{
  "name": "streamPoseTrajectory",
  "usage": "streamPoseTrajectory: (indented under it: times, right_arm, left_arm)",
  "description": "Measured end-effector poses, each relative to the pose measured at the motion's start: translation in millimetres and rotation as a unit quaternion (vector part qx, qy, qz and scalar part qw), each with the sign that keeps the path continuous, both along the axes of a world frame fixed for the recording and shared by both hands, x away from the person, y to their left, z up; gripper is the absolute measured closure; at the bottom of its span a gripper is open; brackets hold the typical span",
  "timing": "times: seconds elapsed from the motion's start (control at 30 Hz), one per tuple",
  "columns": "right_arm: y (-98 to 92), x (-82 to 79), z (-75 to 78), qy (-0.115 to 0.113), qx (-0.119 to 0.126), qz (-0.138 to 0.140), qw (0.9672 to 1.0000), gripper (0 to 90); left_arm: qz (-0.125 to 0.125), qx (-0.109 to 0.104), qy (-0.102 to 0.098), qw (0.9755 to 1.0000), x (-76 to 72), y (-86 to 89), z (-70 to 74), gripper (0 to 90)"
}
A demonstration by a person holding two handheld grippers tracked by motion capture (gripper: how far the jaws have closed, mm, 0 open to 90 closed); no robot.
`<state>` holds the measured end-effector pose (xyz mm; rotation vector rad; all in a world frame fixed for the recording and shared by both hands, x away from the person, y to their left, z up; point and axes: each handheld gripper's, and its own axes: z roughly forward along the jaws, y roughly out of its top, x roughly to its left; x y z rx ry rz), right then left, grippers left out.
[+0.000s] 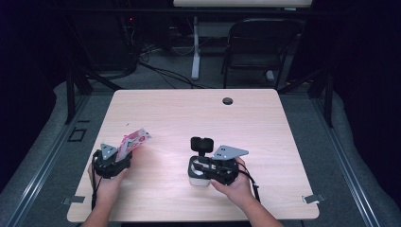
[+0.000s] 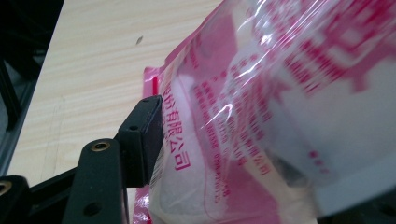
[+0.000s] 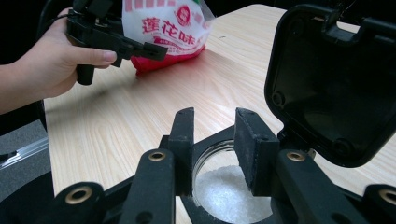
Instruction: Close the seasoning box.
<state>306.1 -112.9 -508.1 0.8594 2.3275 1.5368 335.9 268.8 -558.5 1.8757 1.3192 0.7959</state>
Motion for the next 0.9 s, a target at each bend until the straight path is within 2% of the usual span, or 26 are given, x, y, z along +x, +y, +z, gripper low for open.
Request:
streamPoseTrajectory:
  times: [0.1, 0.23, 0.37, 0.53, 0.9]
  right_arm:
    - [-0.4, 0.4, 0.1, 0.001, -0.001, 0.0, 1.0, 68.6]
    - [-0.3, 0.4, 0.0, 0.0, -0.001, 0.0, 1.0, 68.6]
    - [-1.2, 0.7, 0.3, -0.002, -0.001, -0.004, 1.0, 68.1]
    - [-5.8, 2.8, 2.2, -0.002, 0.009, -0.011, 0.9999, 67.0]
    - [-21.6, 8.3, 11.2, -0.004, 0.021, -0.034, 0.9992, 67.0]
  left_arm:
    - [-0.019, 0.005, -0.008, 0.9998, -4.3, -7.1, 5.4, 41.6]
    - [-0.046, -0.009, -0.018, 0.9987, -6.8, -13.7, 8.6, 41.5]
    - [-0.069, -0.014, -0.015, 0.9974, -6.9, -18.7, 8.3, 41.5]
    - [-0.08, -0.022, -0.014, 0.9964, -7.7, -24.3, 8.3, 42.1]
    - [-0.096, -0.023, -0.01, 0.9951, -9.7, -32.5, 9.4, 42.4]
